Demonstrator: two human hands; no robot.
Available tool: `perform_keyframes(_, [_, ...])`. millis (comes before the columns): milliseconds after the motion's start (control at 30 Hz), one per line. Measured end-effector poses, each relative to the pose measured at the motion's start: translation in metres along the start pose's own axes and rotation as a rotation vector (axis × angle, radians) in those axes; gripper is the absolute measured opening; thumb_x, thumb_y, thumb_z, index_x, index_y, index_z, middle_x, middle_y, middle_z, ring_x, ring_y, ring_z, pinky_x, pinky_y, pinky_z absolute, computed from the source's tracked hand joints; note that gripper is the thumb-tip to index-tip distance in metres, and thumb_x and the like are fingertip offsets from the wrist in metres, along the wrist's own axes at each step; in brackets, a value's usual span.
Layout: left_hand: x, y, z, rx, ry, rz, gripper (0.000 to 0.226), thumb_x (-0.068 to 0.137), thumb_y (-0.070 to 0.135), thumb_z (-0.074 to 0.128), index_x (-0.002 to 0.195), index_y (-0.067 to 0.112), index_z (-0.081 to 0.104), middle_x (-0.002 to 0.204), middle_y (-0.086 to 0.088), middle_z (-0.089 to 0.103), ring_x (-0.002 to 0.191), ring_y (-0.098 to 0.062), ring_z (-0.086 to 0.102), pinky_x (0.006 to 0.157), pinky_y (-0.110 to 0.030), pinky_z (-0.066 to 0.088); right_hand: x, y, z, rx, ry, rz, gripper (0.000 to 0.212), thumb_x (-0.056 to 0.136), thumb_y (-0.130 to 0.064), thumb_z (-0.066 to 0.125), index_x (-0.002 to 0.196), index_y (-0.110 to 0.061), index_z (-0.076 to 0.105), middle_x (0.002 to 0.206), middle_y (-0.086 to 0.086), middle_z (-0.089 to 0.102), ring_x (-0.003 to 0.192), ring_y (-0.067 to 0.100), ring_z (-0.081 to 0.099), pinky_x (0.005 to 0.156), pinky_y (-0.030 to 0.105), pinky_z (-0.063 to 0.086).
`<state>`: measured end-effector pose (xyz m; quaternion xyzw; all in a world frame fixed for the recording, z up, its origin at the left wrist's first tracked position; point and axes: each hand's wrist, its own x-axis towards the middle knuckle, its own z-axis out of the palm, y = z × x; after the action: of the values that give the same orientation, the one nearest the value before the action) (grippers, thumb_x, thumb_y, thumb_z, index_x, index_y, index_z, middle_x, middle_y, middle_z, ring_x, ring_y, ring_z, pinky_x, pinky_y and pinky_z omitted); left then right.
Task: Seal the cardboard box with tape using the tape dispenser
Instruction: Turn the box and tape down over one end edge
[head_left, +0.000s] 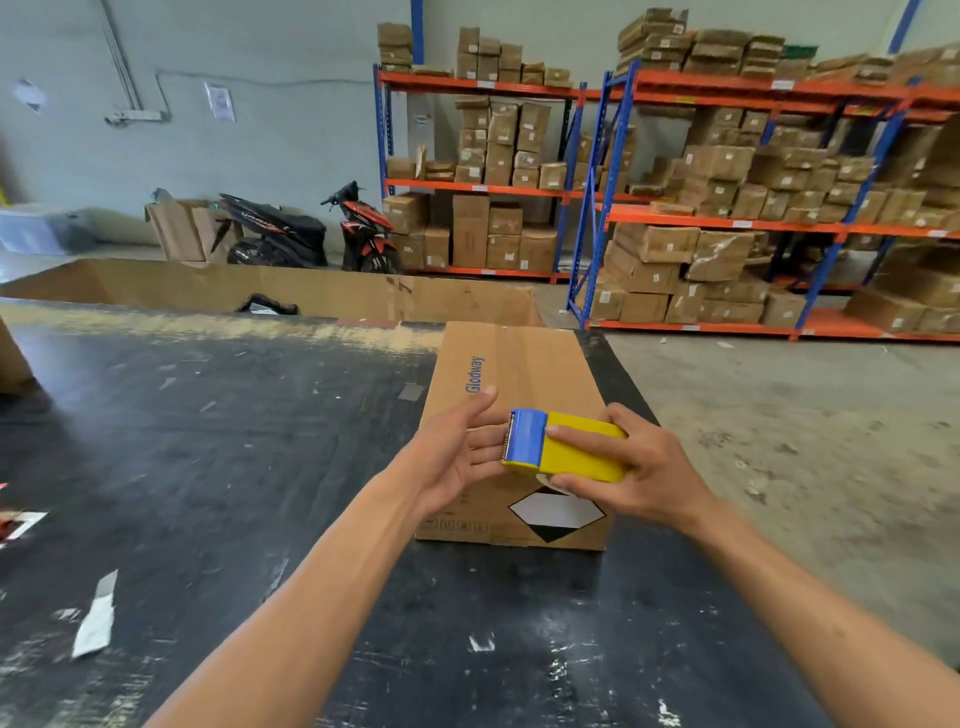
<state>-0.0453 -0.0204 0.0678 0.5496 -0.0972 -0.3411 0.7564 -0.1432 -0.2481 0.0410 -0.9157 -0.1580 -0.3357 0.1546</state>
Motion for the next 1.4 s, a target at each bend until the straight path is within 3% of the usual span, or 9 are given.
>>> perform_keyframes(100, [-0.006, 0.002, -0.012, -0.088, 0.021, -0.014, 0.043, 0.092, 0.028, 0.066, 0.125, 0.0, 0.061, 0.116, -0.02, 0.071, 0.096, -0.027, 0.072, 0.076, -0.035, 0.061, 0.003, -0.006, 0.007, 0.062, 0.059, 0.017, 0.058, 0.08, -0.064, 0.073, 0.132, -0.038, 0.066, 0.093, 0.0, 0.052, 0.076, 0.014, 0.055, 0.064, 0.017, 0.041])
perform_keyframes(233, [-0.012, 0.004, -0.017, -0.136, 0.008, -0.05, 0.017, 0.092, 0.005, 0.064, 0.107, -0.002, 0.067, 0.094, -0.015, 0.076, 0.078, -0.022, 0.075, 0.061, -0.028, 0.061, 0.007, -0.014, 0.011, 0.118, 0.102, -0.004, 0.057, 0.076, -0.052, 0.081, 0.127, -0.028, 0.071, 0.092, 0.003, 0.053, 0.076, 0.016, 0.055, 0.067, 0.013, 0.04])
perform_keyframes(433, [-0.003, 0.003, -0.021, -0.003, 0.125, 0.015, 0.031, 0.094, -0.005, 0.056, 0.124, -0.003, 0.061, 0.113, -0.021, 0.072, 0.099, -0.031, 0.071, 0.068, -0.031, 0.062, 0.011, -0.019, 0.015, 0.15, 0.027, 0.057, 0.057, 0.078, -0.056, 0.077, 0.131, -0.036, 0.067, 0.092, 0.002, 0.054, 0.079, 0.016, 0.056, 0.066, 0.018, 0.042])
perform_keyframes(567, [0.005, 0.0, -0.017, 0.06, 0.252, 0.022, 0.032, 0.092, -0.009, 0.056, 0.123, -0.002, 0.061, 0.096, -0.016, 0.073, 0.074, -0.022, 0.071, 0.057, -0.029, 0.061, 0.014, -0.013, 0.015, 0.154, -0.092, 0.098, 0.055, 0.08, -0.062, 0.074, 0.132, -0.051, 0.062, 0.092, -0.001, 0.055, 0.079, 0.015, 0.056, 0.063, 0.025, 0.045])
perform_keyframes(700, [0.006, 0.011, -0.02, 0.022, 0.275, 0.026, 0.03, 0.092, -0.014, 0.051, 0.12, -0.005, 0.056, 0.091, -0.019, 0.074, 0.073, -0.026, 0.074, 0.057, -0.032, 0.062, 0.019, -0.002, 0.004, 0.154, -0.133, 0.089, 0.057, 0.08, -0.064, 0.073, 0.132, -0.045, 0.065, 0.088, 0.003, 0.056, 0.076, 0.018, 0.056, 0.06, 0.03, 0.045])
perform_keyframes(833, [0.006, 0.018, -0.045, 0.045, 0.284, 0.105, 0.037, 0.092, -0.016, 0.049, 0.126, -0.003, 0.051, 0.097, -0.024, 0.074, 0.086, -0.031, 0.076, 0.067, -0.034, 0.063, 0.022, 0.011, -0.013, 0.13, -0.166, 0.066, 0.058, 0.08, -0.061, 0.072, 0.133, -0.042, 0.063, 0.086, -0.015, 0.048, 0.077, 0.001, 0.049, 0.062, 0.013, 0.034])
perform_keyframes(967, [0.014, -0.008, -0.053, 0.285, 0.39, 0.23, 0.038, 0.092, 0.0, 0.062, 0.13, 0.001, 0.055, 0.102, -0.011, 0.075, 0.089, -0.015, 0.075, 0.082, -0.032, 0.06, 0.034, 0.019, -0.006, -0.014, -0.384, 0.004, 0.061, 0.085, -0.074, 0.054, 0.143, -0.056, 0.047, 0.096, -0.004, 0.054, 0.079, 0.01, 0.052, 0.066, 0.018, 0.04])
perform_keyframes(1100, [0.022, -0.032, -0.066, 0.533, 0.49, 0.345, 0.041, 0.093, 0.027, 0.066, 0.132, 0.017, 0.059, 0.115, 0.003, 0.073, 0.108, -0.013, 0.067, 0.096, -0.042, 0.054, 0.049, 0.013, 0.004, -0.192, -0.513, 0.009, 0.061, 0.085, -0.079, 0.046, 0.143, -0.063, 0.038, 0.097, -0.007, 0.046, 0.079, 0.011, 0.049, 0.068, 0.028, 0.044])
perform_keyframes(1400, [0.04, -0.05, -0.082, 0.577, 0.554, 0.345, 0.046, 0.096, 0.023, 0.063, 0.139, 0.009, 0.053, 0.131, -0.006, 0.066, 0.135, -0.02, 0.05, 0.108, -0.047, 0.045, 0.075, -0.014, 0.024, -0.441, -0.628, -0.047, 0.057, 0.093, -0.064, 0.052, 0.148, -0.056, 0.038, 0.112, 0.001, 0.054, 0.095, 0.02, 0.059, 0.069, 0.029, 0.036])
